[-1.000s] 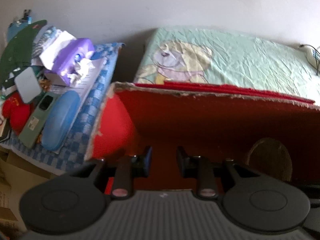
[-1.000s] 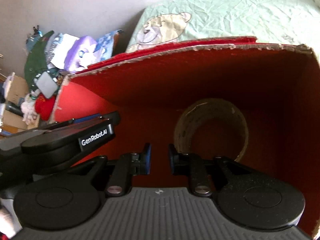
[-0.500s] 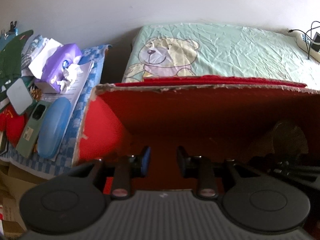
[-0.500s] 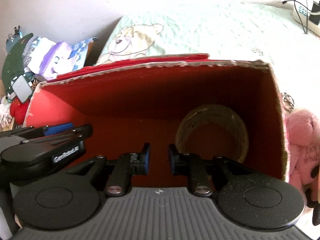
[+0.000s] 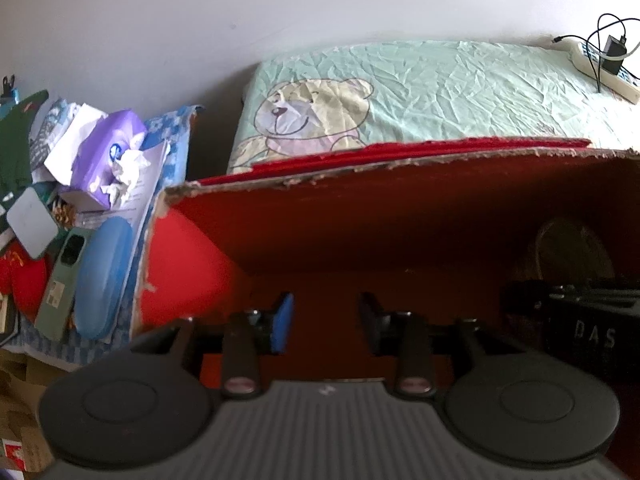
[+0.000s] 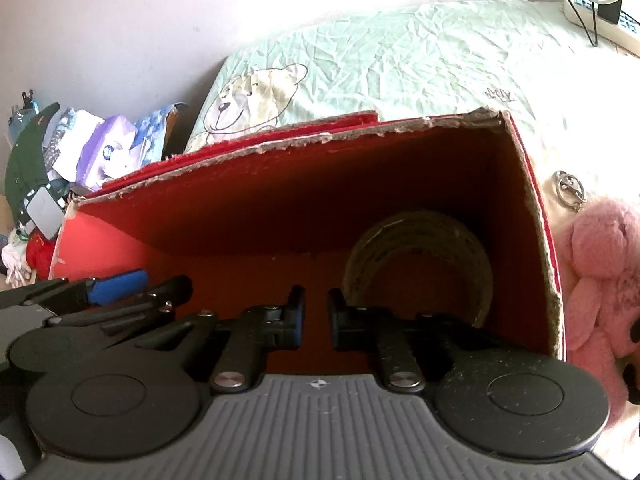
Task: Organize objects
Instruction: 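Open the right gripper to release the tape roll in the box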
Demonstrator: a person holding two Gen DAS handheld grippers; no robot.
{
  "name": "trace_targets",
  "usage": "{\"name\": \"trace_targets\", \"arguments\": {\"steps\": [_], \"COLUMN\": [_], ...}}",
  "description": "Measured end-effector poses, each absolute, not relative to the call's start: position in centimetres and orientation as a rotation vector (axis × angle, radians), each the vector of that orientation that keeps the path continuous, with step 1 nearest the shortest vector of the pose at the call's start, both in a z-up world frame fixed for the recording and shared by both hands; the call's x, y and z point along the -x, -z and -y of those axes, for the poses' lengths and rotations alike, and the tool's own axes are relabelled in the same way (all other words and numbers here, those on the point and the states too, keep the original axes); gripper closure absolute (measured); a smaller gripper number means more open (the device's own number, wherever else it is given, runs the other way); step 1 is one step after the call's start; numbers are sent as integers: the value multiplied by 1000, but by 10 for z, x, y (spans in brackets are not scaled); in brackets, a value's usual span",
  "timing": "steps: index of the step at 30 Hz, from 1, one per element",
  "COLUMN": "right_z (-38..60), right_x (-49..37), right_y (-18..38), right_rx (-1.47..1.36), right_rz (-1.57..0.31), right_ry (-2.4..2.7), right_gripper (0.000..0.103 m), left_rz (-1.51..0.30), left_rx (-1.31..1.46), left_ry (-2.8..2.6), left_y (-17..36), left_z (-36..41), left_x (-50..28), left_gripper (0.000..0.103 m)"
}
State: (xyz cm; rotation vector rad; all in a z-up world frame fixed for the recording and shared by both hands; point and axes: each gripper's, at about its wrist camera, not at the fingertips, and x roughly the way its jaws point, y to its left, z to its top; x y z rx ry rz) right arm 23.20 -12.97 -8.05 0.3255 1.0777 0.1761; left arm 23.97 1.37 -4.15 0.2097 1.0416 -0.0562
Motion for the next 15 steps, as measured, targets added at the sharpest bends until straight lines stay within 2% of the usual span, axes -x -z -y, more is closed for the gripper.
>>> {"name": "trace_targets", "arguments": {"steps": [3,15], "right_z": [129,131], "right_x": [-231,-225], "right_y": [79,72], "right_rx": [-332,-314], "right_rz": [-1060,-1005], "right_ry": [-216,-230], "right_gripper": [81,81], "left_rz": [-1038,-999], "left_rx": [-223,-264], "left_ry": [58,48], "left_y": [41,40], "left_z": [-12,-7], "left_x": [-240,-236], "left_gripper": [62,60]}}
